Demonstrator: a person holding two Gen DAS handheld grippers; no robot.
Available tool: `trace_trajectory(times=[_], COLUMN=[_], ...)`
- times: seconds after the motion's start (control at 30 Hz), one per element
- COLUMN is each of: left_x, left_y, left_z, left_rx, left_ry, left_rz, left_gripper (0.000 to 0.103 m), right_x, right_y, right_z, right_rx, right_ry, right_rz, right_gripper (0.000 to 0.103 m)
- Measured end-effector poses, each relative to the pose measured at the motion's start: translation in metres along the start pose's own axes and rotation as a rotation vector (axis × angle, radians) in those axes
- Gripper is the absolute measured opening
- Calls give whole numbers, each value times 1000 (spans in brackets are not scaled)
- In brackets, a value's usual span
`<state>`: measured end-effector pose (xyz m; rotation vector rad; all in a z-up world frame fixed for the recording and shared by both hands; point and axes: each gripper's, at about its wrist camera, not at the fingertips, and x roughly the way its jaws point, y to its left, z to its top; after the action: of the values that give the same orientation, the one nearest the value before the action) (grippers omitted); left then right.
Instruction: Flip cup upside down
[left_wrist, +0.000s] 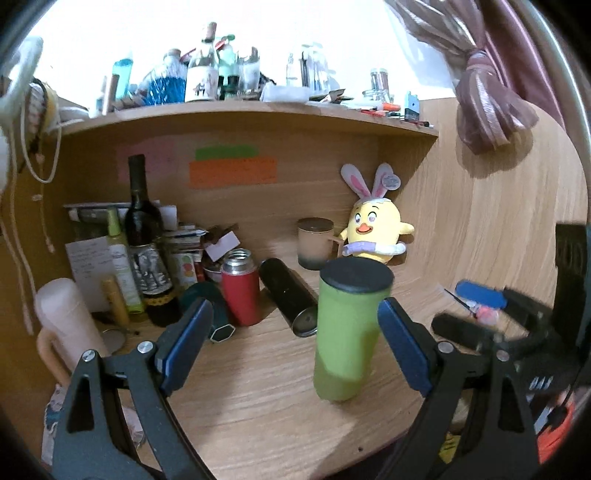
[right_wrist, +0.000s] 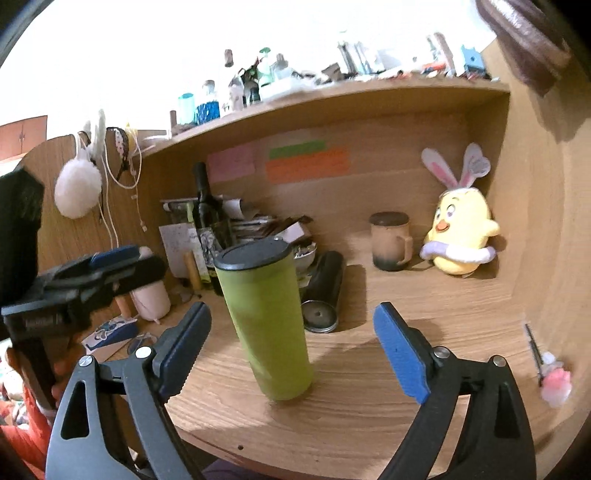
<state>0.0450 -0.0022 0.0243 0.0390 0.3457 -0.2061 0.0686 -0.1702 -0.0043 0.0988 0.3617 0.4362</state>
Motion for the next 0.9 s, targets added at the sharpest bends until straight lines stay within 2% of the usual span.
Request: trace_trajectory(times=[0.17,0.5,0.9], left_x=[-19,-46,-44], left_y=[-11,-23,-23], left_z=[-12,-31,-38], left_rx=[-7,-16,-23], left_ry=[-19,-53,-51], left_rz=[5,26,49], left_gripper=[98,102,102], right_x=[-24,-52,-57], right_y=[1,9,14], right_z=[0,-9,-13], right_rx=[-6,-21,-31], right_ry=[-41,-57,-62], right_rz=[-28,-66,-73], right_gripper=[102,103,103])
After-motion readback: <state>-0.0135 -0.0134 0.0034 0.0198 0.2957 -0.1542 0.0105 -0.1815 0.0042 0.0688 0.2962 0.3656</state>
